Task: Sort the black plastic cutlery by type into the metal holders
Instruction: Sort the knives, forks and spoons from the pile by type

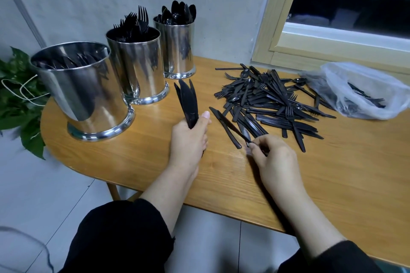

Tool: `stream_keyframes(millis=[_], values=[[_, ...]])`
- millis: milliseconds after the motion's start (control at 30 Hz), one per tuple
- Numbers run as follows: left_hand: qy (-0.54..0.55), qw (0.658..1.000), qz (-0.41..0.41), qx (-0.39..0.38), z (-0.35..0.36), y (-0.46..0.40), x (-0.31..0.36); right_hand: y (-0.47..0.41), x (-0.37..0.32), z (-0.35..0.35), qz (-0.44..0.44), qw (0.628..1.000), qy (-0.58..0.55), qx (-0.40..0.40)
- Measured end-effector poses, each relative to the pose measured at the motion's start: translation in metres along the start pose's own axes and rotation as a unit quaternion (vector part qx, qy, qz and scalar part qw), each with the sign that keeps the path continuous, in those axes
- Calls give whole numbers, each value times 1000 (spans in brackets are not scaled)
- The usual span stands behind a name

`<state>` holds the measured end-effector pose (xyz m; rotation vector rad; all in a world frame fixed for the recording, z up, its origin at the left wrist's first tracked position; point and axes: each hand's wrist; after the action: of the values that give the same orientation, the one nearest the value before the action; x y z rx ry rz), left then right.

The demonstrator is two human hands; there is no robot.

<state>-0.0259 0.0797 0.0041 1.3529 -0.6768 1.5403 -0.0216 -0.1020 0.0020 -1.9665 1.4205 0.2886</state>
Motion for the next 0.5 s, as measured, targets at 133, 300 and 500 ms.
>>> stream_keyframes(millis=[133,300,500], values=[[-1,1000,-3,-3,1,0,0,-1,-22,2,41,983,-175,23],[31,999,-10,-20,1,-1,1,-10,-43,24,31,974,-225,-2],[31,999,2,13,-2,-8,-2,-9,-57,36,-66,988,-141,-9]])
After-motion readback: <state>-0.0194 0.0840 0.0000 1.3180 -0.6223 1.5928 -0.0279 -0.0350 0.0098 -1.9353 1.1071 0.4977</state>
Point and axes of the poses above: each hand's wrist, its own y-axis away from the middle knuckle, its own z-axis out of the palm, x = y × z, and after that the axes turned 9 degrees about -z, right-handed
